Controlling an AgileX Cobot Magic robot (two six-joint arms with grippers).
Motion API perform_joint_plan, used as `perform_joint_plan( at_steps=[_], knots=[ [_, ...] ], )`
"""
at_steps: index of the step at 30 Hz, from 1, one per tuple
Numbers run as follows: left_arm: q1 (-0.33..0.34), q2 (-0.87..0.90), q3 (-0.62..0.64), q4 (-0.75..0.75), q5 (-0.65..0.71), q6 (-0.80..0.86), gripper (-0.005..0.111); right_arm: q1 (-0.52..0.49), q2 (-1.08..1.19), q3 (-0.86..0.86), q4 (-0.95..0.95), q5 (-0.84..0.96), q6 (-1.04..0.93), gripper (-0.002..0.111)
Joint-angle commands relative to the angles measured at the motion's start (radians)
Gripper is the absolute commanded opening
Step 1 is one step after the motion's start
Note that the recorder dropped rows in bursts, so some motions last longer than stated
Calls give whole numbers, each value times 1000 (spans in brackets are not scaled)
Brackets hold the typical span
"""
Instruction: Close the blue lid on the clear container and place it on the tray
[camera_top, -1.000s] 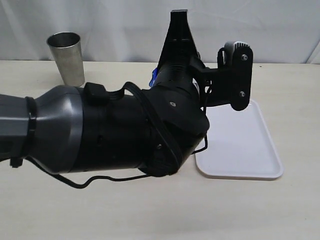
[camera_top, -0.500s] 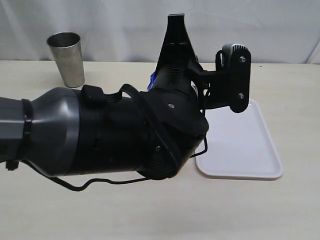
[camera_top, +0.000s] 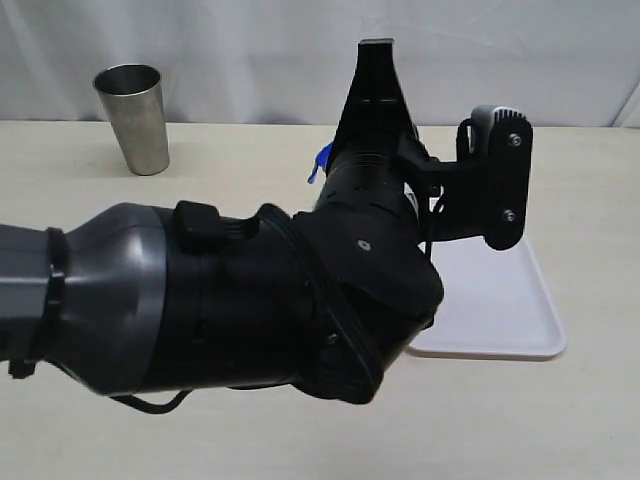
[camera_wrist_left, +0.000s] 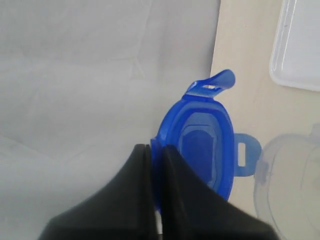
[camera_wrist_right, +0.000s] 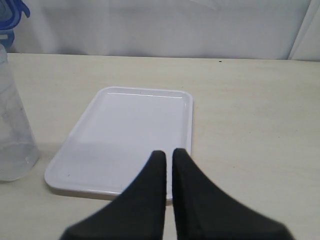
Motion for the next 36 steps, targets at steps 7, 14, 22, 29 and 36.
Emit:
perform_joint_plan(
  at_steps=[7,14,22,29,36],
  knots=[
    [-14,-11,1,-41,37,-11,0,-5,-5,3,0,-3,1,5],
    [-55,-11,1,-64,50,-11,0,-5,-5,3,0,-3,1,5],
    [-77,-11,1,-134,55,5,0,-5,-5,3,0,-3,1,5],
    [-84,-7,1,-224,56,50,0,-5,-5,3,0,-3,1,5],
    [-84,-5,1,-267,9,50,0,-5,-5,3,0,-3,1,5]
  ],
)
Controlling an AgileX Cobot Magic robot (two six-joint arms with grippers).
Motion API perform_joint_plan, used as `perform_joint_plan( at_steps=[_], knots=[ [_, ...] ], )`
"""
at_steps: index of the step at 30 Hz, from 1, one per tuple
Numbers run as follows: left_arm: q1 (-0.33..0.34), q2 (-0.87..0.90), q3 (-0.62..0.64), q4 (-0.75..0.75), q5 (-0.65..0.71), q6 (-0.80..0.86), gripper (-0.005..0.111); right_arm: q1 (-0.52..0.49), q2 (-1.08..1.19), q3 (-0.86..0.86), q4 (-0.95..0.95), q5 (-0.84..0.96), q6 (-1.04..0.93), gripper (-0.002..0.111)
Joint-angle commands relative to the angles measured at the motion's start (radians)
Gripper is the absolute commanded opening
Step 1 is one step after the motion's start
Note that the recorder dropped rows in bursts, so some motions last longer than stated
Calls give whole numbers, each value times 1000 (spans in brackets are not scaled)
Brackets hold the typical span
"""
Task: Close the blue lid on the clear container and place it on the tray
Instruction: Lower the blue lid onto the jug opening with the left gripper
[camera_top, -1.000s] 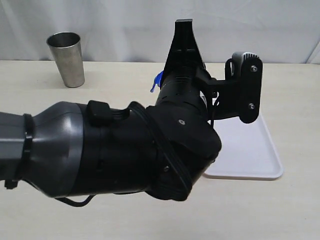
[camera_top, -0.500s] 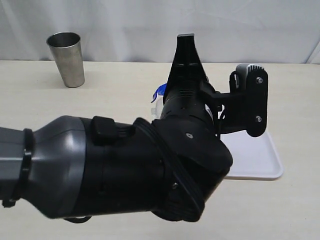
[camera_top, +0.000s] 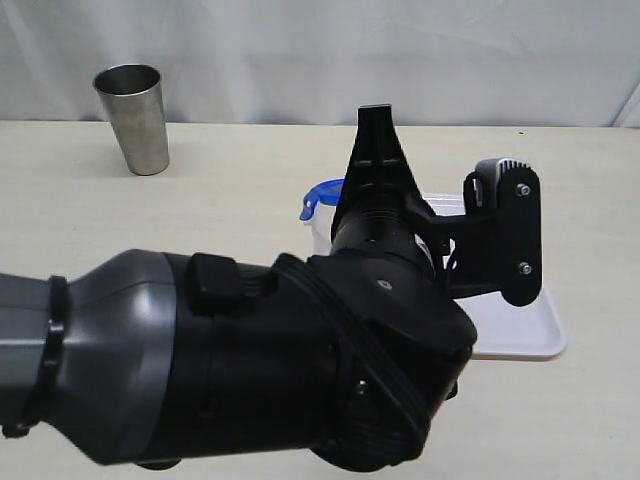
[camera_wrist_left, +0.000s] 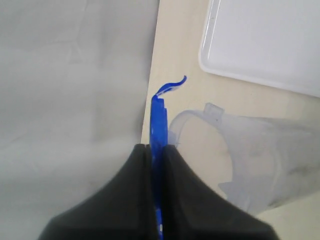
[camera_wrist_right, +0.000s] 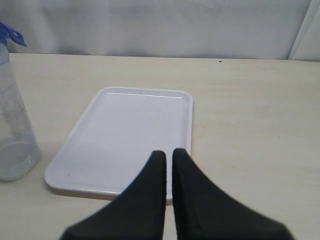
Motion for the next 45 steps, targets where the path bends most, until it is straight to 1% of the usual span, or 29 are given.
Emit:
perform_joint_plan(
  at_steps=[1,7,13,21,25,30,45],
  knots=[
    [-5,-5,1,-23,-9,-2,0,-5,-5,3,0,-3,1,5],
    [-5,-5,1,-112,-7,50,0,-5,-5,3,0,-3,1,5],
    [-10,-5,1,-118,-24,52,0,-5,-5,3,0,-3,1,5],
    [-10,-5,1,-161,-26,52,0,-5,-5,3,0,-3,1,5],
    [-10,-5,1,-196,-48,52,0,-5,-5,3,0,-3,1,5],
    [-10,-5,1,-201,-71,52,0,-5,-5,3,0,-3,1,5],
    [-8,-5,1,-202,-42,52,0,-5,-5,3,0,-3,1,5]
  ],
)
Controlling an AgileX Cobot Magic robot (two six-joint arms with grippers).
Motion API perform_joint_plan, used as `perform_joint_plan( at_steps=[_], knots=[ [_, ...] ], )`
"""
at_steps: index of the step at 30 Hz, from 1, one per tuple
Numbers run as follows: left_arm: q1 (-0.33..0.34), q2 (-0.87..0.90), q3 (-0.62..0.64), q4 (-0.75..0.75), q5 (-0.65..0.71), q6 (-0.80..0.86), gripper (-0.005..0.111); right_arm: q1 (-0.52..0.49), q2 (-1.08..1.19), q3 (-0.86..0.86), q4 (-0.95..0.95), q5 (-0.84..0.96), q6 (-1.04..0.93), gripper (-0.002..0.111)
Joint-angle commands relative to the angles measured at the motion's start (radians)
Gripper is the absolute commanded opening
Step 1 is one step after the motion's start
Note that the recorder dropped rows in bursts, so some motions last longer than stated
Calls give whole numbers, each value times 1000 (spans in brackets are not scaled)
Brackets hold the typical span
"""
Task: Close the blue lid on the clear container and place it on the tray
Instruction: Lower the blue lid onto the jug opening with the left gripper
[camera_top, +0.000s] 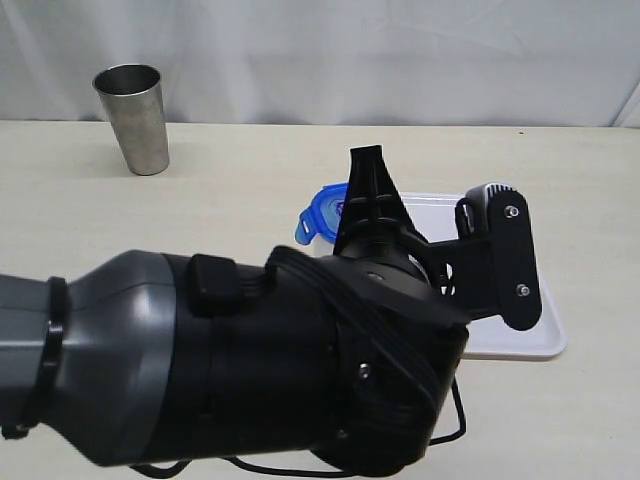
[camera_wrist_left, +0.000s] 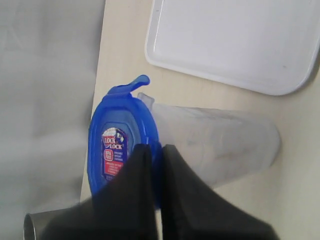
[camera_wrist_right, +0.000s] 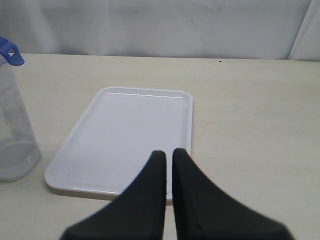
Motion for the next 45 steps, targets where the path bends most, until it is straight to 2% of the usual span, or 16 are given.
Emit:
perform_joint_plan(
  at_steps=[1,6,20,31,36,45],
  knots=[
    [-8,-5,1,-11,12,-1,0,-5,-5,3,0,-3,1,5],
    [-8,-5,1,-87,5,63,0,-5,-5,3,0,-3,1,5],
    [-8,-5,1,-75,-43,19,0,-5,-5,3,0,-3,1,5],
    [-8,-5,1,-74,10,13,0,-5,-5,3,0,-3,1,5],
    [23,-5,1,-90,25,-13,0,-5,-5,3,0,-3,1,5],
    [40,-5,1,-108,-62,-18,0,-5,-5,3,0,-3,1,5]
  ],
)
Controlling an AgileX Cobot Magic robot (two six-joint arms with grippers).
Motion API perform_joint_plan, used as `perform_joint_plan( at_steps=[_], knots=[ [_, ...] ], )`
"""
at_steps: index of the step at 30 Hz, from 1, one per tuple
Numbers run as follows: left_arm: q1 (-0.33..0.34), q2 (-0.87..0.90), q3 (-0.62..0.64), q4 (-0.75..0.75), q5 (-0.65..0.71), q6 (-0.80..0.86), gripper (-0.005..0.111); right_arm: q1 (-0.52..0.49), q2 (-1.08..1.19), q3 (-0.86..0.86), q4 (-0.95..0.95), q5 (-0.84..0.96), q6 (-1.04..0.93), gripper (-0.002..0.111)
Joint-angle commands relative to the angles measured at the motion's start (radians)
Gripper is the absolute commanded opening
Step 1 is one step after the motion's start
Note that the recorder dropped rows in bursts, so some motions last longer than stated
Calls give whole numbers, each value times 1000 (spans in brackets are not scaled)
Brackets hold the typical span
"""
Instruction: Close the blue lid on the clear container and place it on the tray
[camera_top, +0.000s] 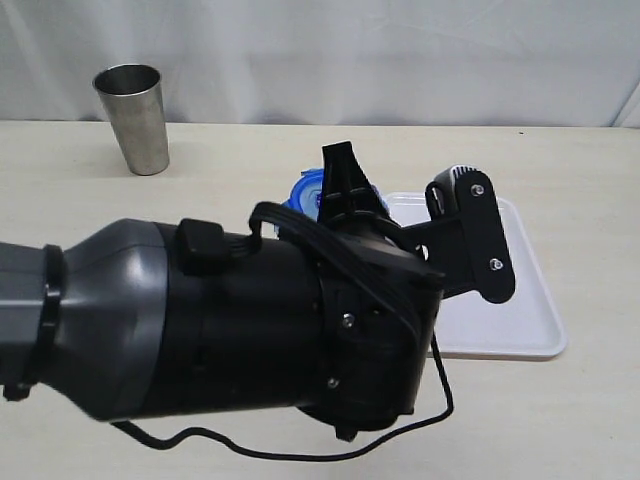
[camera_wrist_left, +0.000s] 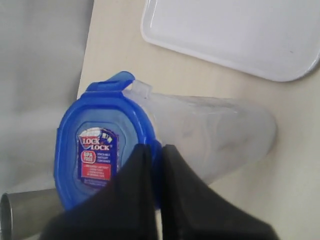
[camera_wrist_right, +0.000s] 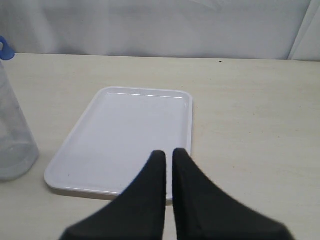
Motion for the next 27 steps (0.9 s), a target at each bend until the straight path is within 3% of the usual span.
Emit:
perform_joint_plan(
  at_steps=[1,27],
  knots=[
    [1,-5,1,-31,-56,-15,0,-5,-5,3,0,-3,1,5],
    [1,-25,1,-37,-28,-15,0,-5,-5,3,0,-3,1,5]
  ],
)
